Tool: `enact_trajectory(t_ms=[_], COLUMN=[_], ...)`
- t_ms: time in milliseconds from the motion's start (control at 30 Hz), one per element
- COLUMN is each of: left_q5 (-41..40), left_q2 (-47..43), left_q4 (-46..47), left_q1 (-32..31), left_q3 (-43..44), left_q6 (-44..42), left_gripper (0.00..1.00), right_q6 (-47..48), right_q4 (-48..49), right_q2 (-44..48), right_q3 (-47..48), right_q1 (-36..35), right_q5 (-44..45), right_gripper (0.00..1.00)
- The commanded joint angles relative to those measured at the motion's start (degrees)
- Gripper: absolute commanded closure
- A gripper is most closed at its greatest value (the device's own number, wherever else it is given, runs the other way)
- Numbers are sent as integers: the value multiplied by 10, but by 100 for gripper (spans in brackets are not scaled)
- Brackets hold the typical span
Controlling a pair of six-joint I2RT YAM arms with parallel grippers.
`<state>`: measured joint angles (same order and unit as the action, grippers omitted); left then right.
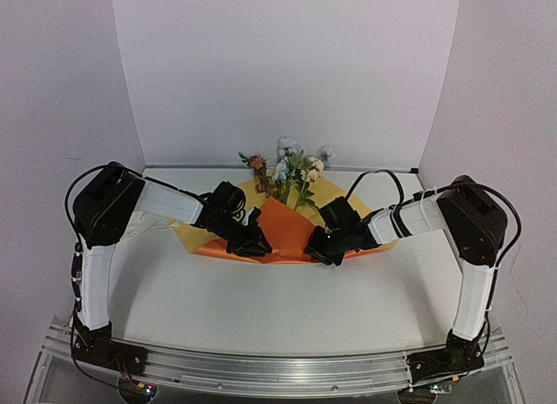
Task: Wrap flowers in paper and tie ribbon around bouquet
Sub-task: Press the fold line of the 1/4-folded wrapping paper.
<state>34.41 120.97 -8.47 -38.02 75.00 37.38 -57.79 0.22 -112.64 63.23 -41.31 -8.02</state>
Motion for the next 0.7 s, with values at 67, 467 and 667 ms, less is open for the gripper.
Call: enact_trajectory(t_ms=[67, 467, 667], left_q5=[1, 18, 11], left_q2=[-17, -81, -100], left_q4=[9, 1, -19], left_q1=[9, 28, -30], left_q3=[9, -14, 13], left_q6=[-10, -40, -50], left_gripper=[72, 58, 54], right_q6=[-42, -117, -125], right_q4=[30, 121, 128], right_q2=[39, 51, 49], right_q3=[-103, -190, -186], right_q1=[23, 37, 37], right_q5=[45, 15, 12], right_gripper=[72, 73, 73])
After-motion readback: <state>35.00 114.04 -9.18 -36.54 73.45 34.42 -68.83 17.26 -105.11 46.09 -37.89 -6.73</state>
